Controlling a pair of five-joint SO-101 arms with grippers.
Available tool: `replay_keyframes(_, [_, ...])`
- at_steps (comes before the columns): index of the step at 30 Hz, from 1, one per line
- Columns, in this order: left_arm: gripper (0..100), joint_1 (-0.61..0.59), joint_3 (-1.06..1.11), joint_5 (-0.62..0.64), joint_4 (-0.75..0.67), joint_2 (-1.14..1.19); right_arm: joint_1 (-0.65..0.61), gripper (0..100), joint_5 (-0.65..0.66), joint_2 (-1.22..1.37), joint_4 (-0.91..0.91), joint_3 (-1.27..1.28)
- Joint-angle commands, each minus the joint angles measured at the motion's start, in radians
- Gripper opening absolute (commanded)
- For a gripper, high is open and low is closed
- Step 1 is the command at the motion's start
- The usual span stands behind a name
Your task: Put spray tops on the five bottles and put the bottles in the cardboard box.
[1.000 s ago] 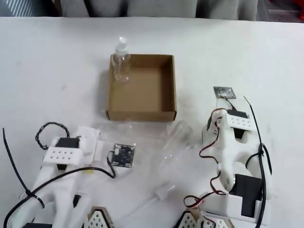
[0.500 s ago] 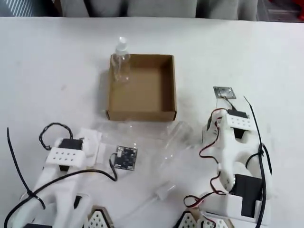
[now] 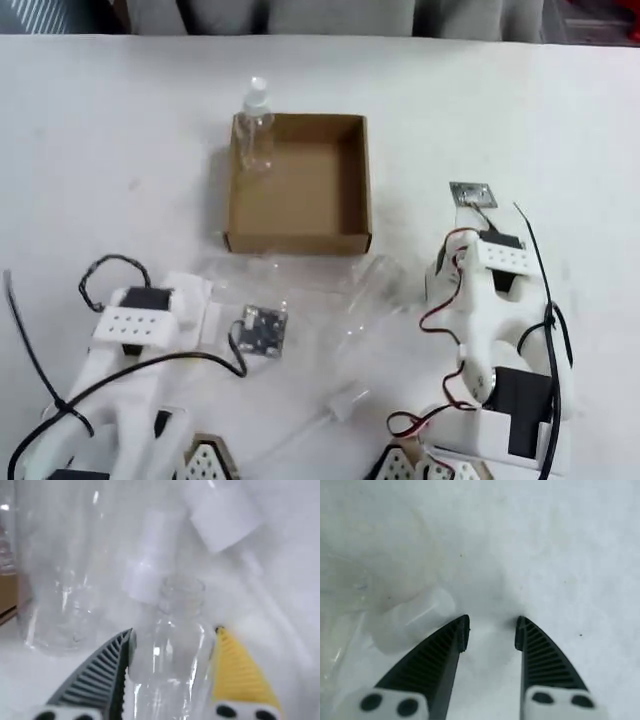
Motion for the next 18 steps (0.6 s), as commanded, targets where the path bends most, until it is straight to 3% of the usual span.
replay_keyframes(1, [2,-0.047,-0.187,0.018,0.190,-0.027,0.002,13.4,0.011,-0.001,-0.010,-0.012])
replay_keyframes(5, [2,-0.053,-0.348,0.018,0.407,-0.027,0.002,13.4,0.009,-0.001,-0.010,-0.012])
replay_keyframes(9, [2,-0.053,-0.446,0.057,0.516,-0.027,0.004,13.4,0.009,-0.001,-0.008,-0.012])
replay_keyframes(18, [2,-0.013,-0.468,0.548,0.427,-0.021,0.001,13.4,0.000,0.001,-0.007,-0.012])
